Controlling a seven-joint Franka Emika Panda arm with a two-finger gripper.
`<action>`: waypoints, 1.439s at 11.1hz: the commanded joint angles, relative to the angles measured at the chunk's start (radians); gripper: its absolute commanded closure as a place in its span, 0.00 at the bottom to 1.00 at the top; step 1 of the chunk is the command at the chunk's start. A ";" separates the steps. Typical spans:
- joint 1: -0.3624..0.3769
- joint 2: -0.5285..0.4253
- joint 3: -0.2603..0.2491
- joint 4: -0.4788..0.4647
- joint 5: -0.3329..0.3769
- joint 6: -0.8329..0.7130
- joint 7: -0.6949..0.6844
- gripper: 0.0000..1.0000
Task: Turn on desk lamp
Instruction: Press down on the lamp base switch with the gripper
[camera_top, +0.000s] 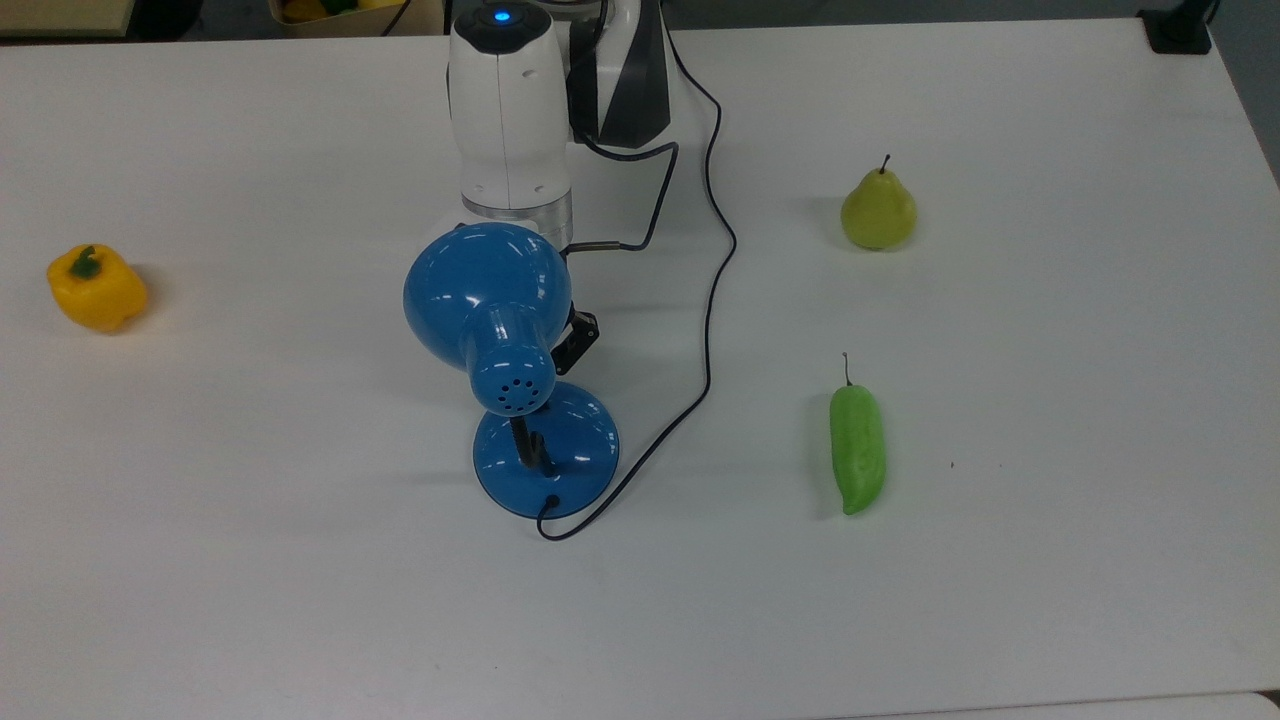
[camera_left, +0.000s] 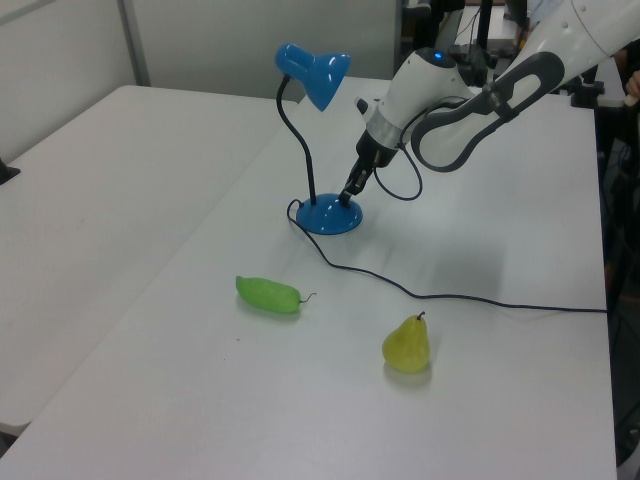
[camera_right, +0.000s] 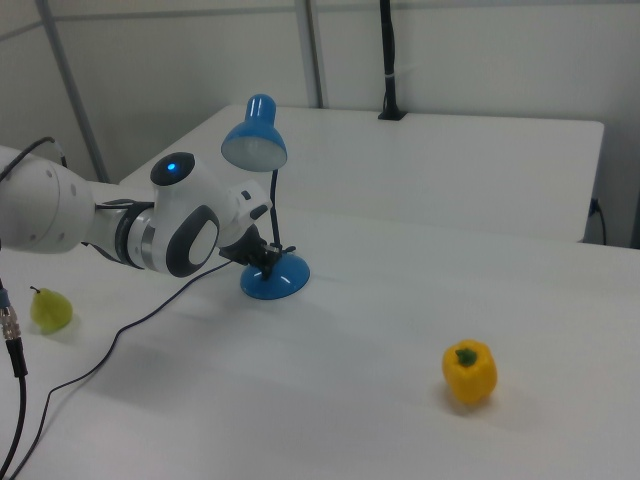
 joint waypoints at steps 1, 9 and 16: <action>0.003 0.023 0.002 0.005 0.002 0.028 -0.008 1.00; 0.008 0.037 0.002 0.000 -0.006 0.029 -0.008 1.00; 0.008 0.043 0.002 -0.003 -0.006 0.028 -0.008 1.00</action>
